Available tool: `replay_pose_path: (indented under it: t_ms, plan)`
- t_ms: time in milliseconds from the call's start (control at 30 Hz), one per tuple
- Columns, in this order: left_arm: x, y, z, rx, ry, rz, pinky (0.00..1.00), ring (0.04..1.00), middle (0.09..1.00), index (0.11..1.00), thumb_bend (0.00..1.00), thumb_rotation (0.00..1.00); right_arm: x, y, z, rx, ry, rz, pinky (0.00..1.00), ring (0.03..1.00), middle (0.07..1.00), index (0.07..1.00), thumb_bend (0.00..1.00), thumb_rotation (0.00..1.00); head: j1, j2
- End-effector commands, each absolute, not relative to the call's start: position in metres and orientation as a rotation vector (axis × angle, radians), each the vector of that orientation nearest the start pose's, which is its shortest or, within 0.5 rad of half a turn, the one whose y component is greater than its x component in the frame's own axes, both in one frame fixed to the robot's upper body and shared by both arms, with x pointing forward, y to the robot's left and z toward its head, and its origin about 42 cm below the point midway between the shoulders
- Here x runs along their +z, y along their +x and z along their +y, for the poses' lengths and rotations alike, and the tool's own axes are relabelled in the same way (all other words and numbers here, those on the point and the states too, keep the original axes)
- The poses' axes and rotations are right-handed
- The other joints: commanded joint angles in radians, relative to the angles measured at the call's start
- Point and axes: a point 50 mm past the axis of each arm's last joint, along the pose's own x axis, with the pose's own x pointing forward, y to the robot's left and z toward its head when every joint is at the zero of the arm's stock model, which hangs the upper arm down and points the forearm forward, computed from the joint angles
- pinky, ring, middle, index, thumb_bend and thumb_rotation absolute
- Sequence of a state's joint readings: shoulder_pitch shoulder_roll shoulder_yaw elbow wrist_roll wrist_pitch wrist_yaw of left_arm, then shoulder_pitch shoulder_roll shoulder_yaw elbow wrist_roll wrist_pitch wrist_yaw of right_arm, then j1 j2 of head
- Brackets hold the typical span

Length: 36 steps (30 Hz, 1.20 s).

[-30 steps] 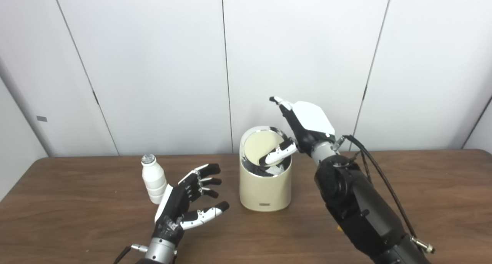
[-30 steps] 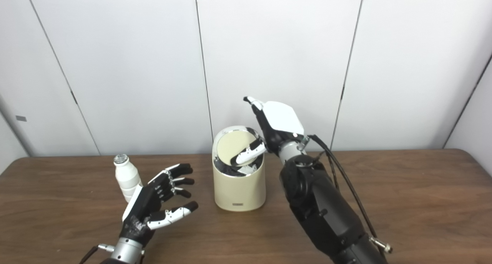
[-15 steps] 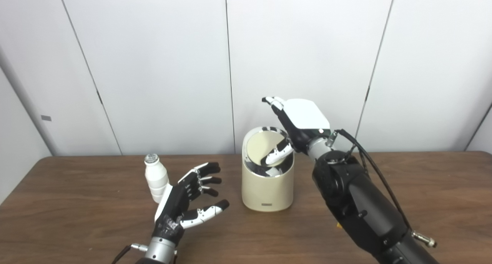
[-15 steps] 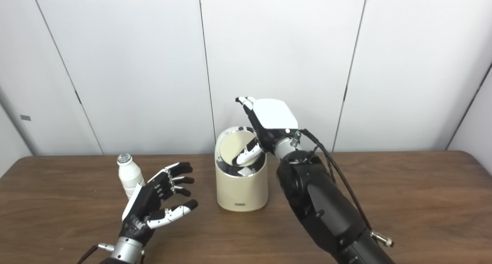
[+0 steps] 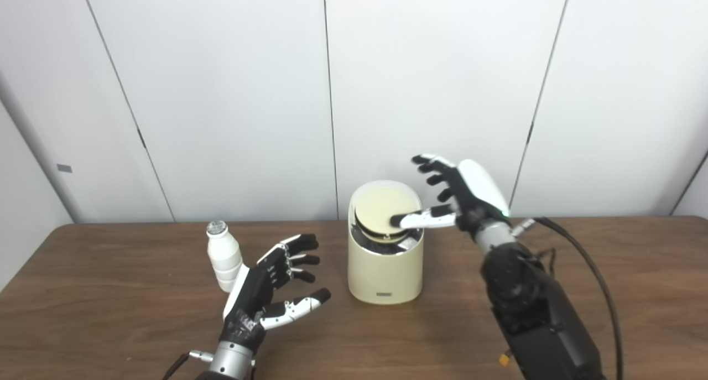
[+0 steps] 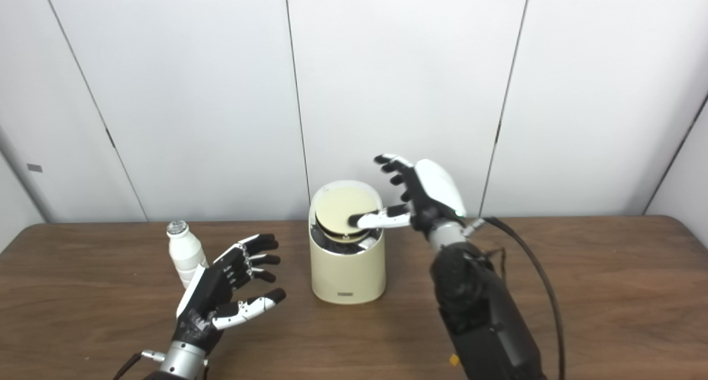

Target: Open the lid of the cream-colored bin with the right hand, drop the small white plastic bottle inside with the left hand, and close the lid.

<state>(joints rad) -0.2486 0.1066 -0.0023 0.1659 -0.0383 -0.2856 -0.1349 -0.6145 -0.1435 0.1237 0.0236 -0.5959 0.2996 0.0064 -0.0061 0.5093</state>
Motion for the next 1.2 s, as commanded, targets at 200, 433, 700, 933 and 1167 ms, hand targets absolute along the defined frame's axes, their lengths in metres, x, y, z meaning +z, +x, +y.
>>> replay_pose_path:
  t_ms: [200,433,700,933,1167]
  plan:
    - [0.166,0.365,0.221,-0.193,0.088,-0.429,0.59,0.721,0.798,0.795,0.68,0.02,0.272,0.402,-0.217,-0.01,-0.56,-0.409,0.61,0.787,0.851,0.871,0.75,0.41,0.0,0.002]
    - [0.166,0.364,0.224,-0.192,0.09,-0.429,0.58,0.718,0.797,0.797,0.67,0.02,0.222,0.379,-0.24,0.071,-0.438,-0.395,0.72,0.814,0.899,0.921,0.86,0.4,-0.009,0.001]
    - [0.166,0.36,0.226,-0.194,0.089,-0.422,0.57,0.719,0.8,0.791,0.68,0.02,0.194,0.368,-0.236,0.078,-0.382,-0.38,0.77,0.832,0.905,0.924,0.91,0.42,-0.005,-0.001]
    - [0.161,0.357,0.227,-0.2,0.079,-0.414,0.56,0.714,0.797,0.793,0.68,0.01,0.175,0.366,-0.238,0.038,-0.326,-0.359,0.78,0.847,0.912,0.924,0.89,0.39,0.075,-0.05]
    - [0.164,0.353,0.224,-0.17,0.128,-0.442,0.58,0.715,0.799,0.795,0.69,0.03,0.17,0.365,-0.248,0.028,-0.305,-0.368,0.81,0.87,0.922,0.938,0.83,0.32,0.196,-0.07]
